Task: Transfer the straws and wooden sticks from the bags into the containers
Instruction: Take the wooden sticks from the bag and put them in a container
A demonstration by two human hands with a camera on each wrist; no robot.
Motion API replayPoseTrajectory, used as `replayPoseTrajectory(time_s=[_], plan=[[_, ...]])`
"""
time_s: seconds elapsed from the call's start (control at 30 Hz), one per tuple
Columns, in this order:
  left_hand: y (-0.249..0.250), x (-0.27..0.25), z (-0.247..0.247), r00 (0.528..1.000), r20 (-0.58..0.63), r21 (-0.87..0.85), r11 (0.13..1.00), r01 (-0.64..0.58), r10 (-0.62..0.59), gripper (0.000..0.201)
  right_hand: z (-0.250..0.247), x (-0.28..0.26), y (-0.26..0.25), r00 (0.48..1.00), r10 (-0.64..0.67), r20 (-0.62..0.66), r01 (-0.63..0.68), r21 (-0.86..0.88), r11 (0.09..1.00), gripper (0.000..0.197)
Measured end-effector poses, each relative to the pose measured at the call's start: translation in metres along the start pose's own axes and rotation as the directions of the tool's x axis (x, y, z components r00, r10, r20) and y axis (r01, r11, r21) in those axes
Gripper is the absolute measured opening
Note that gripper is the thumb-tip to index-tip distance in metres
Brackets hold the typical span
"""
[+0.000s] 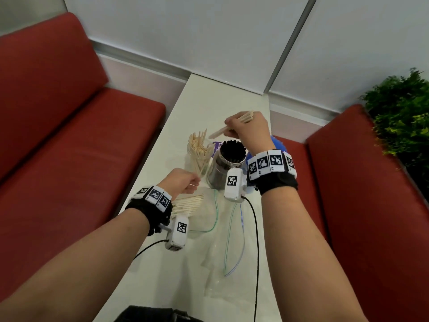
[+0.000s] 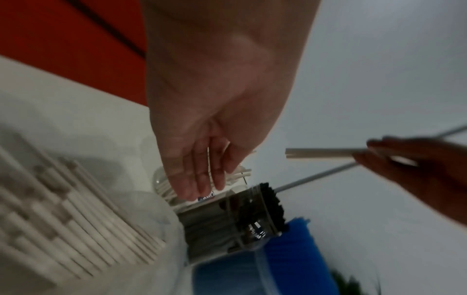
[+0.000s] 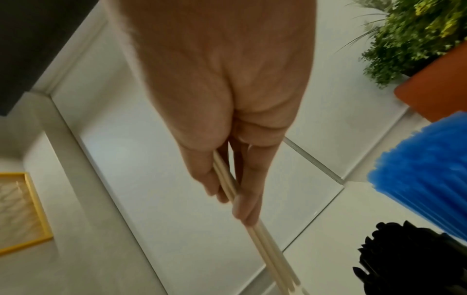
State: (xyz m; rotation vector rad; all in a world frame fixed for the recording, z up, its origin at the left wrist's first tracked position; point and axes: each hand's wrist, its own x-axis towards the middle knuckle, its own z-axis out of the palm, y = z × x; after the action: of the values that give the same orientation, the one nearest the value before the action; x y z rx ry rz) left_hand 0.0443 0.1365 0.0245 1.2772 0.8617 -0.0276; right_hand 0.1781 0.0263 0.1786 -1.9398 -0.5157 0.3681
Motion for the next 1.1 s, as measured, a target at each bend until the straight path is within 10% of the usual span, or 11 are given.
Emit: replayPoseTrajectory(time_s=[0.1, 0.2, 0.57, 0.87, 1.1], plan=[[-0.012, 0.014, 0.004, 0.994, 0.081, 0.399, 0.912, -0.095, 0.068, 0.025, 0.012, 0.032, 0.004, 0.997, -0.025, -0.069, 0.018, -0.093, 0.995, 0.012], [-0.027, 0.026, 0.006, 0.969, 0.195, 0.757, 0.604, -0.248, 0.153, 0.027, 0.031, 0.057, 0.017, 0.998, 0.023, -0.051, -0.031, -0.16, 0.987, 0.015], [-0.073, 0.057, 0.022, 0.974, 0.226, 0.974, -0.017, -0.226, 0.0, 0.061, 0.099, 0.085, 0.082, 0.984, 0.158, 0.088, -0.121, -0.326, 0.937, 0.023], [-0.078, 0.06, 0.03, 0.984, 0.137, 0.99, -0.039, -0.134, 0.114, 0.028, 0.105, 0.084, 0.095, 0.993, -0.112, -0.036, 0.098, -0.276, 0.956, 0.025], [-0.078, 0.062, 0.027, 0.988, 0.151, 0.988, -0.032, -0.15, 0.043, 0.027, 0.131, 0.065, 0.117, 0.963, -0.22, 0.155, 0.268, -0.624, 0.734, 0.051]])
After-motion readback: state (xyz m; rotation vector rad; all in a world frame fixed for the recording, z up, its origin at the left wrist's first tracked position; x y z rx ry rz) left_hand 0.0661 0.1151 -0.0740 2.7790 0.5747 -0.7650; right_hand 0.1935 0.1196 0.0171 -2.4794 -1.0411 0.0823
